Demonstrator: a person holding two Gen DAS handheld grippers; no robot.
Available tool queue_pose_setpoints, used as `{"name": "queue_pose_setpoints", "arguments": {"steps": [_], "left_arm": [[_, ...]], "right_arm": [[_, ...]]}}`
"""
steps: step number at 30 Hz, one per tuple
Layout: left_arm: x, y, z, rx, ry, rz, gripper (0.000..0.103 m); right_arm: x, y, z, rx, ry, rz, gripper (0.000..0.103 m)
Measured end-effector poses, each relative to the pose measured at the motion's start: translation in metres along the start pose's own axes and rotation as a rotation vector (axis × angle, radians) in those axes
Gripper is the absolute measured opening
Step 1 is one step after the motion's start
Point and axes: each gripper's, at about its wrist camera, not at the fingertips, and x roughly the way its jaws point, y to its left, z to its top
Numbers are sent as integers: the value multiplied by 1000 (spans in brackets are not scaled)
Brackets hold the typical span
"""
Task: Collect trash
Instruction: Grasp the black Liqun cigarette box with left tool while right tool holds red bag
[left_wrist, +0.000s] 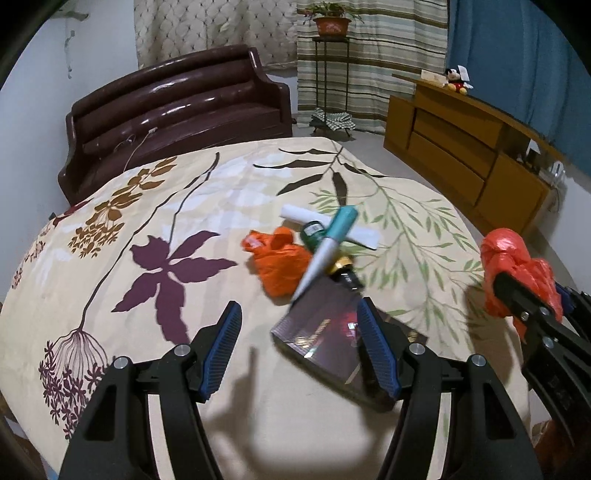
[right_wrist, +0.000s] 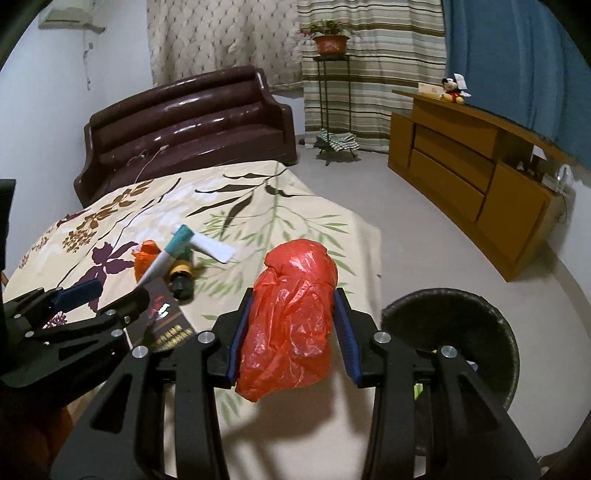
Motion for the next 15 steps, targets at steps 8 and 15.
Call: {"name": "queue_pose_setpoints", "arguments": {"steps": [8,15], "left_arm": [[14,-22,4,16,23,31,64],[20,-30,0,50,27,43,66]], "right_arm": [[-5,-26,-5,48,-14,-3,40],[-5,-32,-7,59,-13,0,40]]}}
